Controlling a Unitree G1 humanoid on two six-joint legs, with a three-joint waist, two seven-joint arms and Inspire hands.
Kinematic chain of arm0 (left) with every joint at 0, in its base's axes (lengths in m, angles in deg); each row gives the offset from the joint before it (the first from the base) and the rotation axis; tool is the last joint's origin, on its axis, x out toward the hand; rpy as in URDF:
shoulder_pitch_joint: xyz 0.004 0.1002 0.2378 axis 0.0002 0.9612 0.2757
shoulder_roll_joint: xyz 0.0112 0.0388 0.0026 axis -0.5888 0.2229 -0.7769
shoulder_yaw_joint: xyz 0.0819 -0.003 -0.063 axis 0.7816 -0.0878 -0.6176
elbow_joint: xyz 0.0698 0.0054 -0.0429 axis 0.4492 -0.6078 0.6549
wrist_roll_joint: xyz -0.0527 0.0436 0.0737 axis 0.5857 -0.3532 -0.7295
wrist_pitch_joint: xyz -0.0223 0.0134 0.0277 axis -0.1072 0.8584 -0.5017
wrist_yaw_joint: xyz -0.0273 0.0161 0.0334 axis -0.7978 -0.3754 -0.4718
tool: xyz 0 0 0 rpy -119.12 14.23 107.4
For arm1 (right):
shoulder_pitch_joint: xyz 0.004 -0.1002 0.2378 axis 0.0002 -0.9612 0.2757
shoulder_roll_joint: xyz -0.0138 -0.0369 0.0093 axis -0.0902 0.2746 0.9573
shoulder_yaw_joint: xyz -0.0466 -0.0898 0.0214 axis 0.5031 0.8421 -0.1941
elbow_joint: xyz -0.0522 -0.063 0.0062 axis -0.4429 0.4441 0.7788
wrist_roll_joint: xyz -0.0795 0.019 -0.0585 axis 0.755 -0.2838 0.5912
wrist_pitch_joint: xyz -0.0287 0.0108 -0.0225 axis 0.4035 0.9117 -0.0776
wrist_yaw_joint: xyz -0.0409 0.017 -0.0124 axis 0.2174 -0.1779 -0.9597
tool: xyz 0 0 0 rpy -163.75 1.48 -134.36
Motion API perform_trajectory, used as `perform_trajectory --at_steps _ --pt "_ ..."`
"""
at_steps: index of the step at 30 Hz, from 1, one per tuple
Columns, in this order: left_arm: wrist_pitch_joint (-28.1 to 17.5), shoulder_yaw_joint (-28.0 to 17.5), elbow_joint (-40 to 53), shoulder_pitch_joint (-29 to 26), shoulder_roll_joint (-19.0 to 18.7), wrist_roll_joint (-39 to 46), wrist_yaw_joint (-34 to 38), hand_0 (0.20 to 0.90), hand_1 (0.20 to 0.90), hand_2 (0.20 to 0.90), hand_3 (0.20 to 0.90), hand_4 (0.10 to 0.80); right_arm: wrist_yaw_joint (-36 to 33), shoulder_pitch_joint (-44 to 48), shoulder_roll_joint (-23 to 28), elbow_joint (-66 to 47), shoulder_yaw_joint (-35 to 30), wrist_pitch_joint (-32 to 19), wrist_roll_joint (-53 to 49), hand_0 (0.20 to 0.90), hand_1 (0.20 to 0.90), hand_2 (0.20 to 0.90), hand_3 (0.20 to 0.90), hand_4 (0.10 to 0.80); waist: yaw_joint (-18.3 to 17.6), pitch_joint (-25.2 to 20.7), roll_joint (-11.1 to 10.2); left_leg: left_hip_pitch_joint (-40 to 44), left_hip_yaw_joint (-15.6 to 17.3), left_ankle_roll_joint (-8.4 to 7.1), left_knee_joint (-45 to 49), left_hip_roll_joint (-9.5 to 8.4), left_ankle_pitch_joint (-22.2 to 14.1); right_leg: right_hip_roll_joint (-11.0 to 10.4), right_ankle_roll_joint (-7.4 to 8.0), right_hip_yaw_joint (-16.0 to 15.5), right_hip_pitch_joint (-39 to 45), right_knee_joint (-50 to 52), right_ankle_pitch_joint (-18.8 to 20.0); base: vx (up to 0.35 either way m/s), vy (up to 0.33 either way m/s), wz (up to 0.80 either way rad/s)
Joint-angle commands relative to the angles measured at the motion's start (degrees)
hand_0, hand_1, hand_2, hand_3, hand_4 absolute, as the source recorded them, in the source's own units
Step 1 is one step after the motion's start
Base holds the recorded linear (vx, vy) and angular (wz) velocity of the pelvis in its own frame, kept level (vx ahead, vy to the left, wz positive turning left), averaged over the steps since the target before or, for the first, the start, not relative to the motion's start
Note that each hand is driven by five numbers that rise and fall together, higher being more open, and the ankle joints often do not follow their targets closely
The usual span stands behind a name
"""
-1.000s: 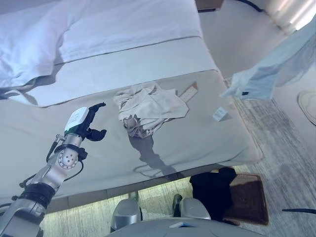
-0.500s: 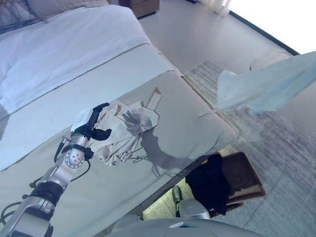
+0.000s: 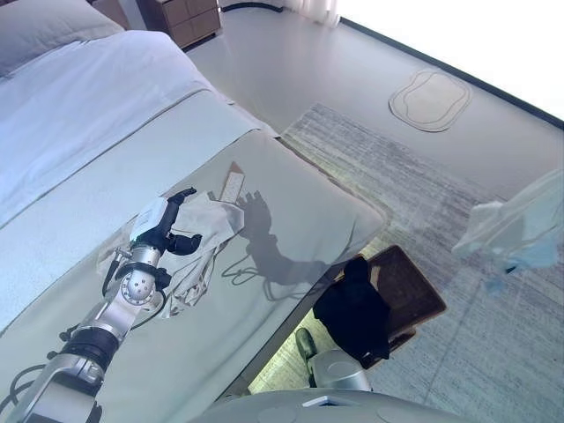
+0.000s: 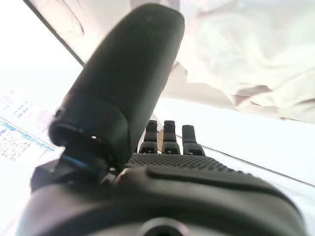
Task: Pick up the clothes from the bed and place them into the basket
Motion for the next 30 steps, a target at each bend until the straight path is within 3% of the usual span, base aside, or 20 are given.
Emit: perform_trajectory --at_steps 1,13,30 --pt "-4.4 -4.1 -0.6 -1.1 -2.5 -1.2 3.6 0.900 0.900 0.900 0.900 0.800 -0.6 2.2 3.0 -1.9 -4.9 -7.2 1.1 0.300 0.300 0.300 0.200 0.100 1.2 -7.9 -1.4 -3.5 -1.3 2.91 4.9 -2.77 -5.1 1.8 2.90 -0.8 -3.5 6.1 -3.4 -0.021 -0.003 -0.08" --pt "-2.9 -5.9 -0.1 -1.5 -2.0 -2.2 1.7 0.900 0.900 0.900 0.900 0.800 3.4 0.1 -8.7 -1.4 0.7 -8.2 3.5 0.300 0.300 0.300 0.200 0.100 0.8 -7.2 -0.8 -3.7 -0.7 3.01 4.3 -2.72 -4.5 1.8 3.35 -1.2 -4.3 6.2 -2.8 -0.032 -0.018 -0.04" --pt "0.1 -2.3 2.0 -4.2 -0.8 -1.8 1.1 0.900 0.900 0.900 0.900 0.800 6.1 6.7 -15.3 11.6 17.2 -5.4 6.8 0.300 0.300 0.300 0.200 0.100 3.4 -6.5 -0.2 -3.5 -1.1 3.01 4.5 -2.98 -4.4 0.8 3.46 -3.3 -3.5 5.7 -2.4 -0.009 -0.014 0.04"
